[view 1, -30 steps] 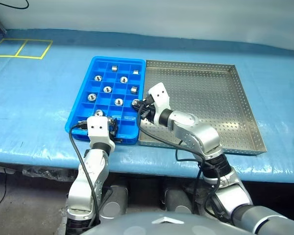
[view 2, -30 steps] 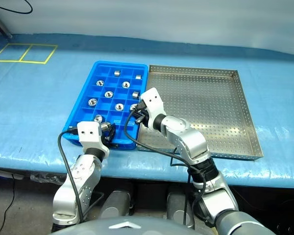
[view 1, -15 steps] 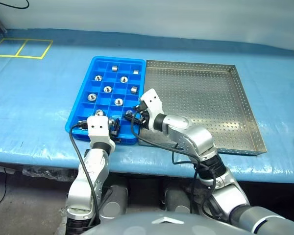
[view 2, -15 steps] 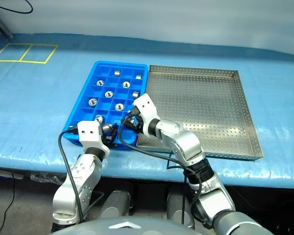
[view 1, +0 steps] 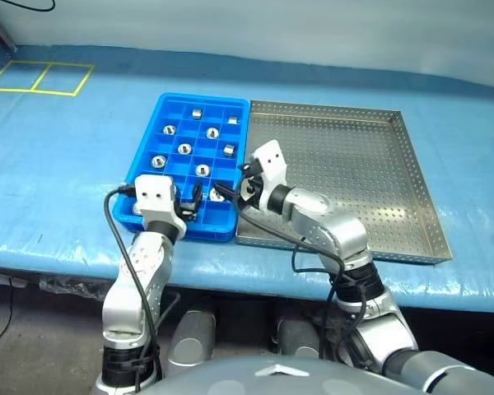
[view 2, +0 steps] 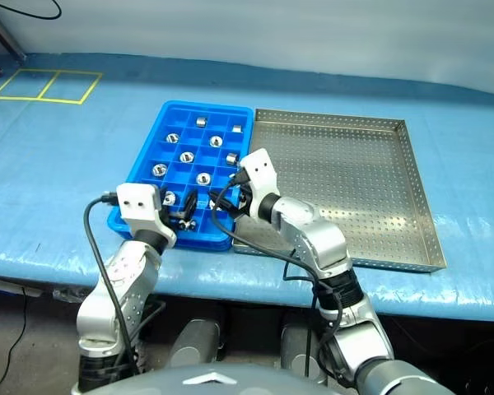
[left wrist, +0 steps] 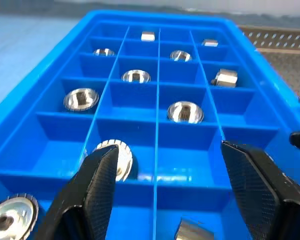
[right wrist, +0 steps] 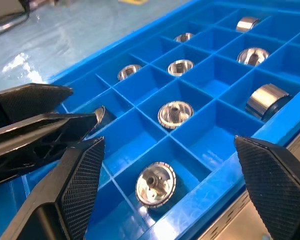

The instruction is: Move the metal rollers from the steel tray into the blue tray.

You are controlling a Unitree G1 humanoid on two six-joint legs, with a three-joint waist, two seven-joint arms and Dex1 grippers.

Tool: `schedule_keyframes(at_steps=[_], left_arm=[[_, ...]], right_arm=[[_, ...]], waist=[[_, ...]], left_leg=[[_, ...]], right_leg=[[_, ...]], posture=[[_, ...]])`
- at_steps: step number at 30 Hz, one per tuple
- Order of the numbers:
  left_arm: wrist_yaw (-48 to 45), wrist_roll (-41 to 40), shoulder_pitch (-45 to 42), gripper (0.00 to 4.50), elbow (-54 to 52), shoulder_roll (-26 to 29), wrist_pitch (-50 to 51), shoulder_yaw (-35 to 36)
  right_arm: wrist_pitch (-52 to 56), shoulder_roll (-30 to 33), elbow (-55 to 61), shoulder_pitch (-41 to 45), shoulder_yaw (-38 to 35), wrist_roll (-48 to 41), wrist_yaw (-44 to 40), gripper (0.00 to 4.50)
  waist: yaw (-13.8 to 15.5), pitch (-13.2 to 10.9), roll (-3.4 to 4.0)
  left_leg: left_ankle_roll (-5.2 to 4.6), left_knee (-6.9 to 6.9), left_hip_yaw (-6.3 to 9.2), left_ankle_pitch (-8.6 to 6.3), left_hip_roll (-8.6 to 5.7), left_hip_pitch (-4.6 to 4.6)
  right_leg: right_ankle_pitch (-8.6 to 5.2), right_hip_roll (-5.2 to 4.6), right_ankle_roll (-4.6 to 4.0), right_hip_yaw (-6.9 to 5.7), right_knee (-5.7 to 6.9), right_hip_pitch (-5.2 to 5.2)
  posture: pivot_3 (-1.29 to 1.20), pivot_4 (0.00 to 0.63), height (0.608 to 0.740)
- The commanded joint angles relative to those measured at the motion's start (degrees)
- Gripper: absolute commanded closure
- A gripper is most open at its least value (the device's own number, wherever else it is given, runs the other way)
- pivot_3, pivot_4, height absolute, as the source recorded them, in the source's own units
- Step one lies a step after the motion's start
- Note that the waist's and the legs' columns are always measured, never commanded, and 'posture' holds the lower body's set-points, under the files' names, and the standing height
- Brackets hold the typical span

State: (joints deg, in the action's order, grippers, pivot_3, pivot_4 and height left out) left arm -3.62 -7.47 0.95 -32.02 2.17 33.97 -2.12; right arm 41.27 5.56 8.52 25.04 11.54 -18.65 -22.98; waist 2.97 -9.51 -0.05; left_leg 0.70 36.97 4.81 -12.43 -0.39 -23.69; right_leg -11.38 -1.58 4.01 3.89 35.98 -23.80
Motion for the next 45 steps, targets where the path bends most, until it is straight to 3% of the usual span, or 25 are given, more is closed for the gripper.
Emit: schedule_keyframes(at_steps=[1,7,12,14,16,19,25,29,34,45], left_arm=[[-2.4,-1.6,-2.3,0.97,-0.2,-0.3,-4.7,-1.1],[-11.2,-2.0,-8.0,0.97,4.5,2.5,-12.4,-5.8],[-17.3,-1.4,-13.8,0.97,12.7,4.0,-20.2,-8.9],[-21.8,-3.8,-15.5,0.59,15.8,3.8,-24.0,-9.5],[-24.2,-7.1,-16.1,0.12,17.9,2.6,-25.4,-8.5],[-26.5,-4.1,-17.1,0.02,21.8,4.7,-28.5,-9.5],[-26.3,-2.2,-17.5,0.02,25.8,5.1,-33.6,-8.9],[-31.3,-3.7,-15.4,0.02,24.5,7.4,-33.8,-10.7],[-32.7,-3.6,-14.7,0.02,24.3,8.4,-34.2,-10.7],[-29.4,-1.0,-13.8,0.02,24.2,8.8,-33.9,-10.2]], right_arm=[[-4.9,-0.3,6.0,-1.3,-3.3,-3.7,-3.1,0.13],[-6.7,3.6,11.0,-5.7,-7.4,-5.3,-4.4,0.13],[-10.3,8.8,13.3,-9.3,-9.6,-1.3,-2.7,0.13],[-13.6,10.9,14.0,-12.0,-10.2,1.6,-1.6,0.08],[-13.3,12.3,14.7,-14.3,-11.7,-0.9,-3.6,0.08],[-12.9,12.1,16.8,-17.7,-14.9,-4.4,-3.3,0.04],[-13.0,13.8,19.2,-22.3,-15.9,-4.4,-2.4,0.04],[-13.8,14.5,19.5,-23.8,-15.7,-5.0,-3.3,0.04],[-15.2,17.1,18.6,-23.8,-14.4,-2.7,-4.6,0.04],[-17.3,15.6,16.0,-21.1,-12.7,-0.5,-4.0,0.04]], waist=[[0.0,0.0,0.00],[-0.4,0.0,0.00],[-0.7,0.0,-0.01],[-0.8,0.0,-0.02],[-1.0,0.0,-0.01],[-1.5,0.0,-0.05],[-2.1,0.0,-0.05],[-2.4,0.0,-0.05],[-2.2,0.0,-0.06],[-2.0,0.0,-0.06]], left_leg=[[0.00,0.00,0.00,0.00,0.00,0.01],[0.01,0.00,0.00,0.00,0.00,0.01],[0.01,0.07,-0.05,0.00,0.00,0.02],[0.01,0.05,-0.05,0.00,0.00,0.02],[0.01,0.01,-0.08,0.00,-0.01,0.01],[-0.02,0.01,-0.09,-0.02,0.00,0.01],[-0.02,0.12,-0.14,-0.02,0.00,0.04],[-0.02,0.11,-0.17,-0.01,0.01,0.09],[-0.02,0.12,-0.16,-0.01,0.01,0.07],[-0.03,0.13,-0.14,-0.01,0.00,0.08]], right_leg=[[0.00,0.00,0.00,0.00,0.00,0.01],[0.00,0.00,0.00,0.00,-0.01,0.01],[0.00,0.00,0.01,0.03,0.00,0.04],[0.00,0.00,0.00,0.03,-0.01,0.03],[0.00,-0.01,0.00,0.06,-0.03,0.02],[0.00,-0.01,0.00,0.08,-0.05,0.02],[0.02,-0.02,0.04,0.12,-0.03,0.08],[0.02,-0.01,0.05,0.14,0.01,0.08],[0.02,-0.01,0.05,0.14,0.01,0.09],[0.03,-0.01,0.06,0.13,0.01,0.11]], posture=[[0.24,0.150,0.740],[0.18,0.150,0.740],[0.14,0.150,0.740],[0.12,0.150,0.740],[0.11,0.150,0.740],[0.09,0.150,0.740],[0.08,0.150,0.740],[0.08,0.150,0.740],[0.10,0.150,0.740],[0.12,0.150,0.740]])
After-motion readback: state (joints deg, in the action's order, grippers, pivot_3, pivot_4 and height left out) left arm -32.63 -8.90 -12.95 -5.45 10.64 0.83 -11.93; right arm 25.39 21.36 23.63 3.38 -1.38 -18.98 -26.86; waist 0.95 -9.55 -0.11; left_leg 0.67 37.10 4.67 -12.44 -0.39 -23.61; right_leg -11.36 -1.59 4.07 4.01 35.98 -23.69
